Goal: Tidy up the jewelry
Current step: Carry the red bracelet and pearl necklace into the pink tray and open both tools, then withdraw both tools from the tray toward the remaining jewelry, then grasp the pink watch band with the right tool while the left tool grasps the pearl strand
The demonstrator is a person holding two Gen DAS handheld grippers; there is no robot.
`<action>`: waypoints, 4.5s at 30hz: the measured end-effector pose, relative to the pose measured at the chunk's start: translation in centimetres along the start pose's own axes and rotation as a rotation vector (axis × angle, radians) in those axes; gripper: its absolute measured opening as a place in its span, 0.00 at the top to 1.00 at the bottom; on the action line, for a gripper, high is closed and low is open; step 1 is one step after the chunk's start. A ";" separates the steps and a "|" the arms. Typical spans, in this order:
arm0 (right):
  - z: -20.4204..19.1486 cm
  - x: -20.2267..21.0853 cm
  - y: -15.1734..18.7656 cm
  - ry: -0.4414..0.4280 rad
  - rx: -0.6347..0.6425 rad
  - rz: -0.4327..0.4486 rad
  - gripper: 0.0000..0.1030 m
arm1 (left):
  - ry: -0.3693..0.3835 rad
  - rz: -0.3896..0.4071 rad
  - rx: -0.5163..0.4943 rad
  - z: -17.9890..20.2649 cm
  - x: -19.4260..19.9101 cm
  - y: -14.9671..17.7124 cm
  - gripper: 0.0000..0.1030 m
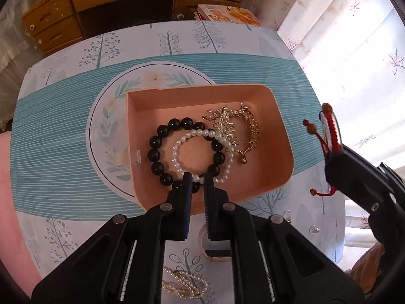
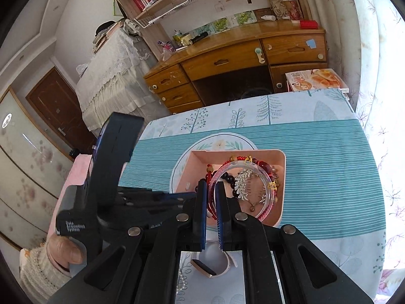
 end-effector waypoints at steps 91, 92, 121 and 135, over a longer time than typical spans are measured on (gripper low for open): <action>2.2 -1.6 17.1 0.130 -0.018 -0.107 0.69 | -0.148 0.136 0.279 -9.0 1.8 20.6 0.53; 2.5 -2.0 16.7 0.136 -0.012 -0.109 0.69 | -0.143 0.136 0.280 -9.0 1.7 20.4 0.53; 4.7 -7.5 16.1 0.094 0.012 -0.223 0.93 | 0.045 -0.094 0.324 -7.8 -0.3 17.5 0.53; 5.7 -6.7 17.6 0.036 -0.058 -0.224 0.93 | -0.115 -0.281 0.241 -4.9 -1.7 16.6 0.55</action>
Point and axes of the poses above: each gripper's, at about its wrist camera, not at the fingertips, and x roughly against the way its jaws point, z to its right, y to its underside, the point moved 9 cm from there along -x, roughly the way its jaws point, and after that the axes turned 11 degrees about -y, right-handed, at the moved point
